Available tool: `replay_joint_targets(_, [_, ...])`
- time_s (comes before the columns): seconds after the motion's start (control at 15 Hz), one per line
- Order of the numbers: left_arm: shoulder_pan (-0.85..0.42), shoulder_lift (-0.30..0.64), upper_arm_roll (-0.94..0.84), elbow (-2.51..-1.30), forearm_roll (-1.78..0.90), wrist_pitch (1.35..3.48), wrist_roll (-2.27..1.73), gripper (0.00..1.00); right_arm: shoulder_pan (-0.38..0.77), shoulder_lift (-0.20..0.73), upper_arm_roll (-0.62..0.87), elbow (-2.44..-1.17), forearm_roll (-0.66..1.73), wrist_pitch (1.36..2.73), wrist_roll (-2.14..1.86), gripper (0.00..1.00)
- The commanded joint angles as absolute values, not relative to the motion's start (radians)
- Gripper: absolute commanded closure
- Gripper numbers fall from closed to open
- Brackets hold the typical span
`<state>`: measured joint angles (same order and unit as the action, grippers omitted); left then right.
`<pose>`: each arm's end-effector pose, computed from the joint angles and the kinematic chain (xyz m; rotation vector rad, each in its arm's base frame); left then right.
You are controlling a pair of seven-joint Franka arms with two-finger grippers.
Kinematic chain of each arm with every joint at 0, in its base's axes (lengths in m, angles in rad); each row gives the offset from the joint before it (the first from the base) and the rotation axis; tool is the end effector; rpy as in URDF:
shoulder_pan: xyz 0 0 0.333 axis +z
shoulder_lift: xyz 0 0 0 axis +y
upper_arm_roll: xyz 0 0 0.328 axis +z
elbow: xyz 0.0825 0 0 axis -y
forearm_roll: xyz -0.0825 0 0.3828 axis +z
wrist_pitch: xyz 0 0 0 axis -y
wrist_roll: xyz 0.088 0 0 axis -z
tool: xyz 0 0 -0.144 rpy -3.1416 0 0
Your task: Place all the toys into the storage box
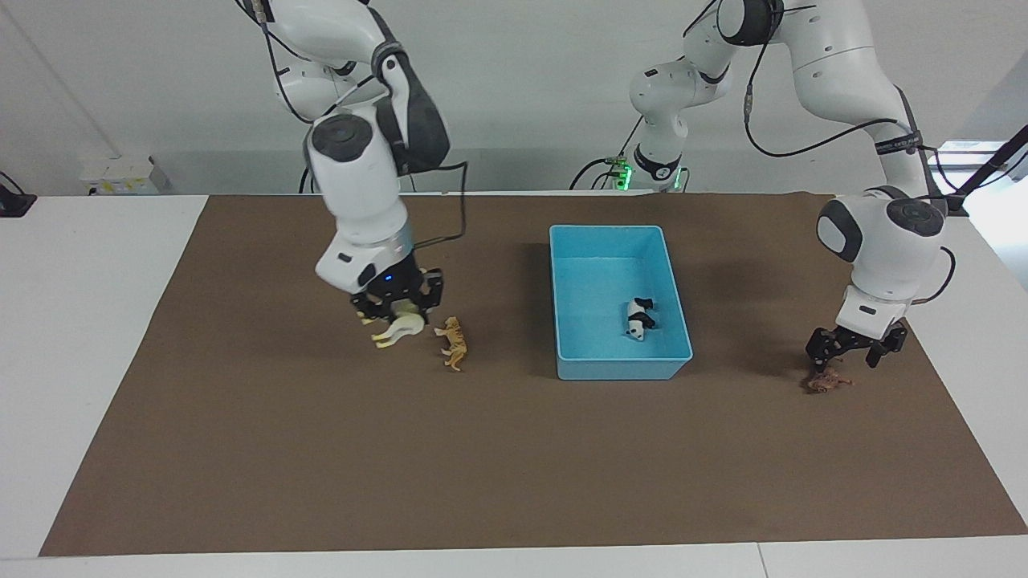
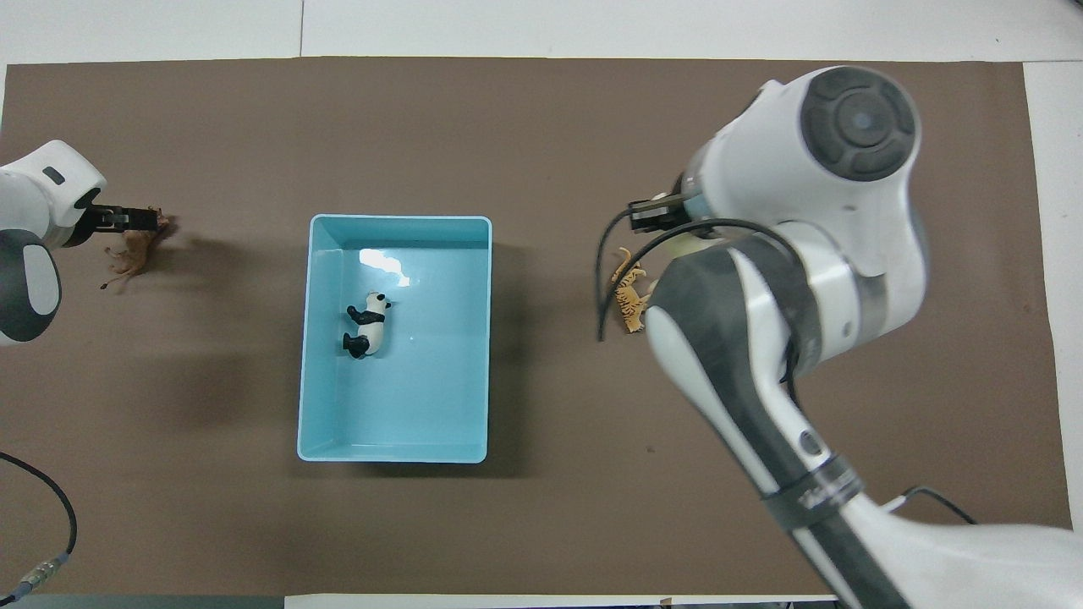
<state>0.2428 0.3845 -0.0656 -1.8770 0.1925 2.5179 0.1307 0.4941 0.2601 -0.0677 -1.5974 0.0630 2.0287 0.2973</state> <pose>0.6576 0.1229 0.3095 -2.9716 0.1299 -0.3562 0.6022 0.2841 0.4732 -3.0293 -0.1666 -0.2220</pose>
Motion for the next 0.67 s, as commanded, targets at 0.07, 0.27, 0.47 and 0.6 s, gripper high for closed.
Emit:
replay_joint_targets(0.07, [0.267,0.420,-0.074,-1.882,0.215,2.595,0.144,0.00,0.636,0.311,-0.067,-1.568,0.232,2.216,0.472,1.00])
replay_joint_targets(0.27, [0.281,0.449,-0.075,-1.882,0.215,2.625,0.143,0.00,0.718,0.334,-0.069,-1.595,0.305,2.307,0.497,1.00])
replay_joint_targets(0.47, [0.281,0.465,-0.074,-1.882,0.215,2.626,0.140,0.00,0.827,0.437,-0.069,-1.598,0.302,2.446,0.623,1.00])
replay_joint_targets(0.6, [0.278,0.465,-0.074,-1.884,0.215,2.619,0.137,0.20,0.851,0.463,-0.069,-1.603,0.302,2.470,0.649,1.00])
